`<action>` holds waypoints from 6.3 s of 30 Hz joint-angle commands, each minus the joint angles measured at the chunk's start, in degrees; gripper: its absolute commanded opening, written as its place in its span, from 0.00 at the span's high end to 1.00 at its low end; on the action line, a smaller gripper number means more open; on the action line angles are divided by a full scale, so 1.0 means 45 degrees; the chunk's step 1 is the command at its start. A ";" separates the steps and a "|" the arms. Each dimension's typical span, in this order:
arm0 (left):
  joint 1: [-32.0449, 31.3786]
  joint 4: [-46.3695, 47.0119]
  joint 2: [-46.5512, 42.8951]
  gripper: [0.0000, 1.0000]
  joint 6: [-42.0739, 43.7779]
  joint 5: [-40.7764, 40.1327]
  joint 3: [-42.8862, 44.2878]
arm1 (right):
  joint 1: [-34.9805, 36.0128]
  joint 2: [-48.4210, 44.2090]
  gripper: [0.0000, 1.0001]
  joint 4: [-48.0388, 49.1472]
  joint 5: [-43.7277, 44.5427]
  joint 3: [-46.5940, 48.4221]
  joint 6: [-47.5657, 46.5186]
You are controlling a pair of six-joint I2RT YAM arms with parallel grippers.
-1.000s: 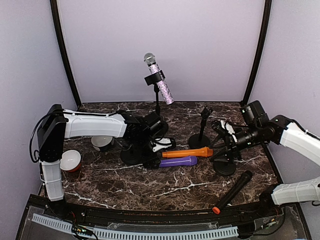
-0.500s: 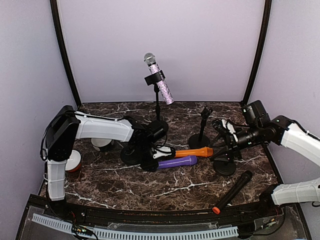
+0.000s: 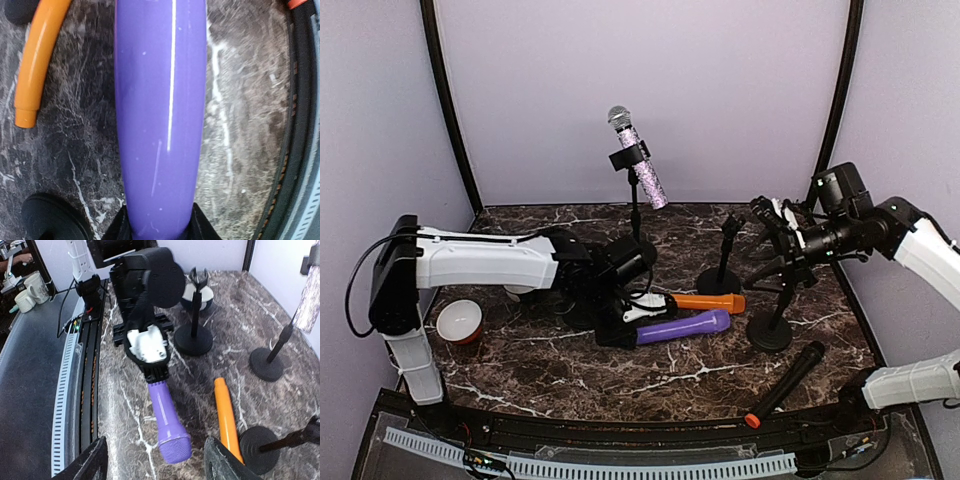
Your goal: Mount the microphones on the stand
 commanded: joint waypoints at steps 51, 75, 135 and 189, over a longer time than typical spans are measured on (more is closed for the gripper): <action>-0.0222 0.8130 -0.6801 1.00 -0.4558 0.0204 -0.5602 | 0.1908 0.4881 0.29 0.2448 -0.2120 0.4246 0.4604; -0.0223 0.8198 -0.6315 1.00 -0.4470 0.0202 -0.5413 | 0.1926 0.5291 0.57 0.3051 -0.2627 0.4284 0.5242; 0.3690 2.1383 -0.5950 0.82 -0.7050 -0.2689 -1.2132 | -0.0002 0.2106 1.00 0.2746 -0.2742 0.1681 0.3448; -0.2313 2.2812 -0.3647 0.44 -0.8579 -0.9337 -1.1428 | 0.1300 0.5017 1.00 0.0991 0.0656 0.7527 0.3108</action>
